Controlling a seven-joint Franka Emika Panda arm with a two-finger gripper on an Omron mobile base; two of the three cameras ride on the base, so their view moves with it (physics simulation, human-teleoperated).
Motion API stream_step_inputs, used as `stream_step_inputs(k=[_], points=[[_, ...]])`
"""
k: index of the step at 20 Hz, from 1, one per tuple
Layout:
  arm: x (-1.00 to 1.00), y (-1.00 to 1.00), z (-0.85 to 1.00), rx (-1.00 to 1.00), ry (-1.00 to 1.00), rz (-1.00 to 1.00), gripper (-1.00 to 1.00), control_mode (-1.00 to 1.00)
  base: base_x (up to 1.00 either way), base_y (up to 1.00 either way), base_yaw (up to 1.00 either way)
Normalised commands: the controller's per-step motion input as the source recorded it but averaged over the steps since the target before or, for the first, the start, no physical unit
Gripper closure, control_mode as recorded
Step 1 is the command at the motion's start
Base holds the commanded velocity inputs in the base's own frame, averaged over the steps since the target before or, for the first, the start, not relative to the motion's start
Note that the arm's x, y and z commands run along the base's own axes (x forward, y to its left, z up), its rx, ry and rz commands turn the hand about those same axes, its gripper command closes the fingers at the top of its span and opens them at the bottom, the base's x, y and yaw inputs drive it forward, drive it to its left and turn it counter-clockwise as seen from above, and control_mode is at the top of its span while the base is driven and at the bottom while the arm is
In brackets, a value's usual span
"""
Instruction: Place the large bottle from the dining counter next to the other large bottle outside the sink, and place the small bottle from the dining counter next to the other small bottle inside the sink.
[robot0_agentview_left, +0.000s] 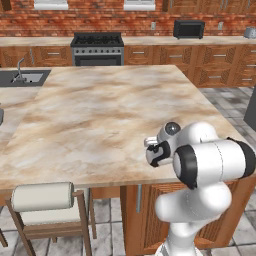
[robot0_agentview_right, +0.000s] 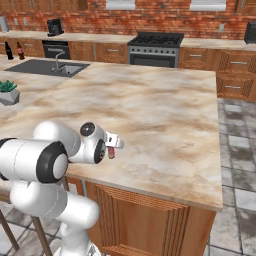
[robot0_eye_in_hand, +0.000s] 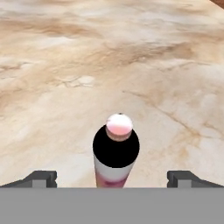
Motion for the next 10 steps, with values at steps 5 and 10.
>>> stream_step_inputs(k=[5,10], points=[[0.07,-0.07,-0.06,-0.03,0.0,0.0,-1.0,-1.0,0.0,0.0,0.0],[0.07,0.0,-0.06,-0.01,0.0,0.0,-1.0,-1.0,0.0,0.0,0.0]])
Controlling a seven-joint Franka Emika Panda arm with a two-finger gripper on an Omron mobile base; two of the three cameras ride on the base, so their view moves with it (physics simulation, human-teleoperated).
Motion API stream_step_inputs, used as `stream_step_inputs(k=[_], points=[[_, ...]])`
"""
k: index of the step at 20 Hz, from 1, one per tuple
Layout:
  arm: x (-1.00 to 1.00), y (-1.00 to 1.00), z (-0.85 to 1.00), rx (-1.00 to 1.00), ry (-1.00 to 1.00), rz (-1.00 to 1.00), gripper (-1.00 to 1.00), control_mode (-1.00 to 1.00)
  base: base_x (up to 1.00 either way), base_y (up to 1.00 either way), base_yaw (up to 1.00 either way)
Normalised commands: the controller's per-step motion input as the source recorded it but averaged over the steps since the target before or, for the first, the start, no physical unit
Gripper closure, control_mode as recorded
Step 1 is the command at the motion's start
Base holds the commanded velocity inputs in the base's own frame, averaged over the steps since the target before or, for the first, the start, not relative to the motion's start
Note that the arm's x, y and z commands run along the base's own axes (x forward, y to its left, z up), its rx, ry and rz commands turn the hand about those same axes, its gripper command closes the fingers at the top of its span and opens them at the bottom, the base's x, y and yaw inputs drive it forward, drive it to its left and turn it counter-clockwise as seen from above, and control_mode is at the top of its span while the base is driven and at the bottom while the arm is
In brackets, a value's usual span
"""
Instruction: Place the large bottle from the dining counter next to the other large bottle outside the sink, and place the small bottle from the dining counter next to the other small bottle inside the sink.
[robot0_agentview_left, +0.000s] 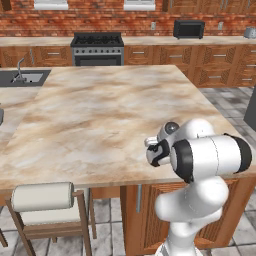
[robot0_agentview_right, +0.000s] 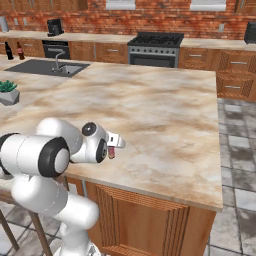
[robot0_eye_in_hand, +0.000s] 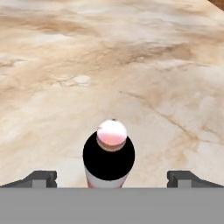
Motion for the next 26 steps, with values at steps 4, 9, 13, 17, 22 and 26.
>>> stream_step_inputs(k=[4,9,13,17,22,26], points=[[0.19,0.0,-0.06,0.0,0.0,0.0,1.0,-1.0,0.0,0.0,0.0],[0.24,0.0,-0.08,0.0,0.0,0.0,1.0,-1.0,0.0,0.0,0.0],[0.28,0.0,-0.09,0.0,0.0,0.0,1.0,-1.0,0.0,0.0,0.0],[0.18,0.0,-0.07,0.0,0.0,0.0,1.0,-1.0,0.0,0.0,0.0],[-0.06,0.0,0.07,-0.02,-0.03,0.0,1.0,-1.0,0.0,0.0,0.0],[-0.46,0.0,0.14,-0.04,-0.08,0.0,1.0,-1.0,0.0,0.0,0.0]])
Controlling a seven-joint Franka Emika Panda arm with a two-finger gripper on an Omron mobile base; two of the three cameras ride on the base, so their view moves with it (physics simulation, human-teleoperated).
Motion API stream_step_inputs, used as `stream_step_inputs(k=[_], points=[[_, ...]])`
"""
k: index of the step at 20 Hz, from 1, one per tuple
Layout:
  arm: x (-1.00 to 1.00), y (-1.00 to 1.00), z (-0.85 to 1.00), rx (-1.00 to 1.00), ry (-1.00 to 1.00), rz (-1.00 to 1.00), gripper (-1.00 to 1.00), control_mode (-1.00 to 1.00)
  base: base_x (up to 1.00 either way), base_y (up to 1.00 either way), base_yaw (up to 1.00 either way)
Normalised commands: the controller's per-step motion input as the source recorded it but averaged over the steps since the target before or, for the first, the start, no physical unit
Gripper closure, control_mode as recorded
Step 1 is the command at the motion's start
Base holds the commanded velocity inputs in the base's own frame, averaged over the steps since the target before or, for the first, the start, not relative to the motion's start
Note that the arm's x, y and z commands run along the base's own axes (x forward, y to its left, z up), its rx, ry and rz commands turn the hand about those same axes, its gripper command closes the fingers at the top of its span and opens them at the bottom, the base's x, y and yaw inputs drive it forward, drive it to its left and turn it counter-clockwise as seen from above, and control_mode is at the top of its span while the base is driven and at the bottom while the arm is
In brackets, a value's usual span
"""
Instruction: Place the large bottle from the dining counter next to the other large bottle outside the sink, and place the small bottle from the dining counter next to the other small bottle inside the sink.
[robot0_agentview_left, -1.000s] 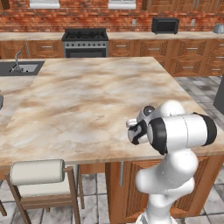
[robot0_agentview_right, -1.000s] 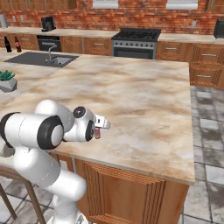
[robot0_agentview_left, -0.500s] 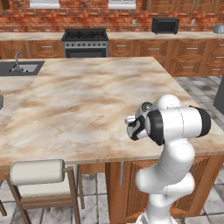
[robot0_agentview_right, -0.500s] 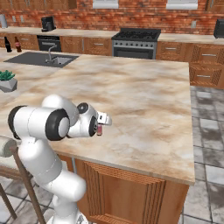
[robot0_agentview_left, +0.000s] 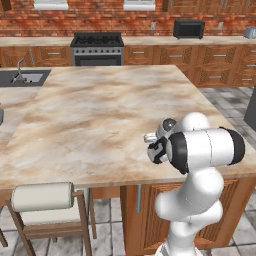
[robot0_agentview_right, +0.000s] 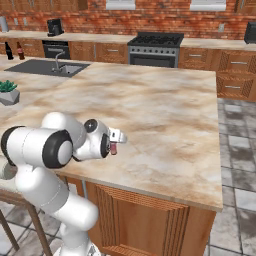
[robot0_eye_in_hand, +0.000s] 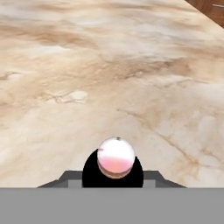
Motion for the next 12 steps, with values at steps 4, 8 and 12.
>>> stream_step_inputs(k=[4,8,12], points=[[-0.39,0.0,0.21,-0.04,-0.09,0.0,1.0,-1.0,0.0,0.0,0.0],[-0.07,0.0,0.37,0.0,-0.08,0.0,1.0,-1.0,0.0,0.0,0.0],[0.0,-0.03,0.31,0.0,-0.02,0.0,1.0,-1.0,0.0,0.0,0.0]])
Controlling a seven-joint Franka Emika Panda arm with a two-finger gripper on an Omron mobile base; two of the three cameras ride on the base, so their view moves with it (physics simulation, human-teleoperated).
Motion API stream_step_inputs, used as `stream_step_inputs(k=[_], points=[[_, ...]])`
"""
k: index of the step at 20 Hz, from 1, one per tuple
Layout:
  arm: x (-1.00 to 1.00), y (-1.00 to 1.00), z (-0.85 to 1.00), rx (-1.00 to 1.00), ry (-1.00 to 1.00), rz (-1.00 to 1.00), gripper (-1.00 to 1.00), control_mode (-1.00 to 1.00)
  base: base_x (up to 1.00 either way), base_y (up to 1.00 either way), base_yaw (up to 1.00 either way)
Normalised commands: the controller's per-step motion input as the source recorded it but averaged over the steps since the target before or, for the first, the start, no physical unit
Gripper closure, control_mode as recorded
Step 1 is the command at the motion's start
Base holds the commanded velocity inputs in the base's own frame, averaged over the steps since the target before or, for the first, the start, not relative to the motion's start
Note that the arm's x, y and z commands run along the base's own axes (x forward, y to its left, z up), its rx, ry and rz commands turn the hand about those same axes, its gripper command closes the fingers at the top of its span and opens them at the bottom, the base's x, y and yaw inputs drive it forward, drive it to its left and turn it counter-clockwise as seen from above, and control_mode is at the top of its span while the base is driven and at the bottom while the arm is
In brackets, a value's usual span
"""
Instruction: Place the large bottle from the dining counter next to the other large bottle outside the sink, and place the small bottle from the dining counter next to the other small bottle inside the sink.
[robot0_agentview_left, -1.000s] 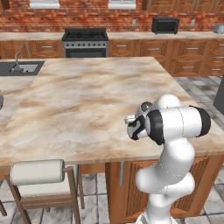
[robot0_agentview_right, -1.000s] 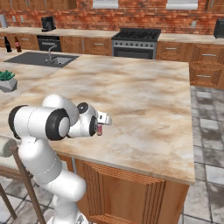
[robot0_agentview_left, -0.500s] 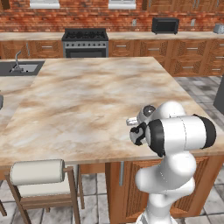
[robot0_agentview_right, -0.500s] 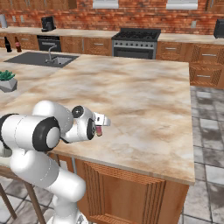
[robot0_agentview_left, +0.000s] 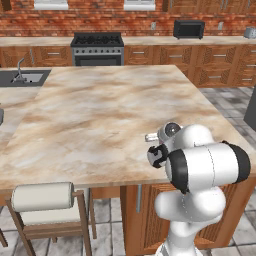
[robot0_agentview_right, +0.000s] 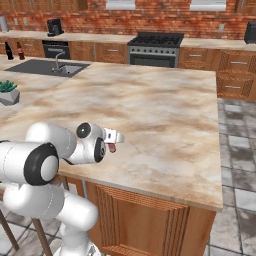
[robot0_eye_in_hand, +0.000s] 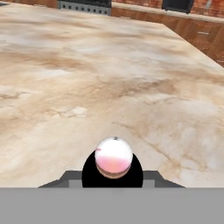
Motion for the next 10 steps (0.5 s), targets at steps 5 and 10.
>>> stream_step_inputs(k=[5,10], points=[[0.06,-0.06,0.09,0.01,0.0,0.0,1.0,-1.0,0.0,0.0,0.0],[0.0,-0.02,0.0,0.04,0.0,0.0,1.0,-1.0,0.0,0.0,0.0]])
